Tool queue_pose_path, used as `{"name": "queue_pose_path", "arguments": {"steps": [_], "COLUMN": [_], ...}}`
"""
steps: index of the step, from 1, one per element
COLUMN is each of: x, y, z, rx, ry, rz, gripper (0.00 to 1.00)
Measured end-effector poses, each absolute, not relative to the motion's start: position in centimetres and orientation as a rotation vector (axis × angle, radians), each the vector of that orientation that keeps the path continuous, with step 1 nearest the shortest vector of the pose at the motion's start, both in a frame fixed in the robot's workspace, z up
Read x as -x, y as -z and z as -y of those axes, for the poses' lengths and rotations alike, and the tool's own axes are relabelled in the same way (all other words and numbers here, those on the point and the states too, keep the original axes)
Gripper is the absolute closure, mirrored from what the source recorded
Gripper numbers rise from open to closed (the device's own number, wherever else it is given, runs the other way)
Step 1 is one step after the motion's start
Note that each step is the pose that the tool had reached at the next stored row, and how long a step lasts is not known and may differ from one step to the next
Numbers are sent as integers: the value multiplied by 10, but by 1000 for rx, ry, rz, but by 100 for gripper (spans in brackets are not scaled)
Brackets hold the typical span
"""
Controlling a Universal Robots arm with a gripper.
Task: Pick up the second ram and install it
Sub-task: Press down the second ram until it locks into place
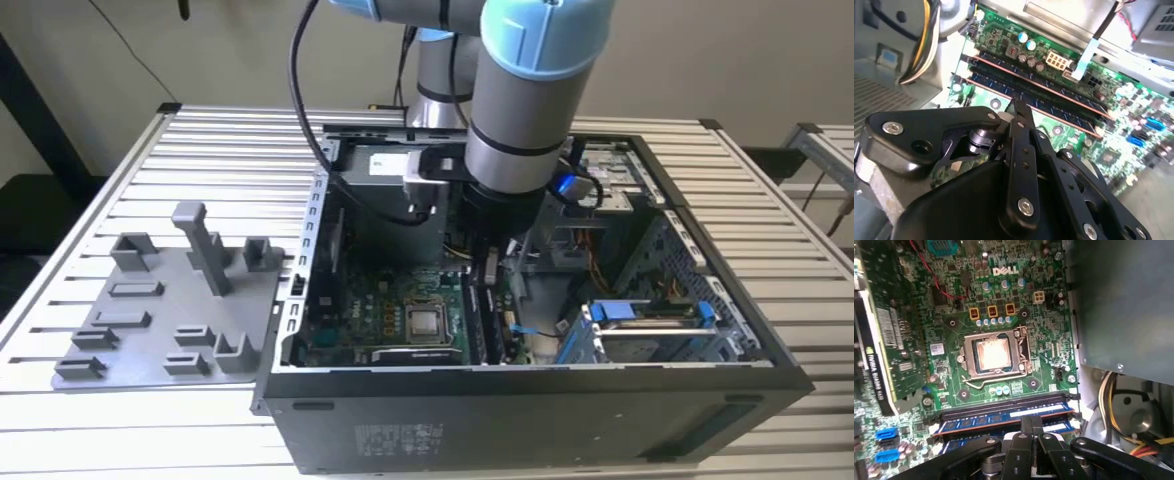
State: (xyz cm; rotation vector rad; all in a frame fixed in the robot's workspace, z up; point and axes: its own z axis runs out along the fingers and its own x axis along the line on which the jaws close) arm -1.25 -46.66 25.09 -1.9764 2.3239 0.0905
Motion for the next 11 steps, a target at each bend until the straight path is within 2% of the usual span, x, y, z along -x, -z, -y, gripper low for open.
{"name": "queue_pose_path", "arguments": {"steps": [3, 11], "x": [12, 12], "y": [-261, -261], "z": [467, 467], "rx": [1976, 1978], "ry": [-91, -94], "rz": [-2324, -2326], "gripper": [89, 89]}}
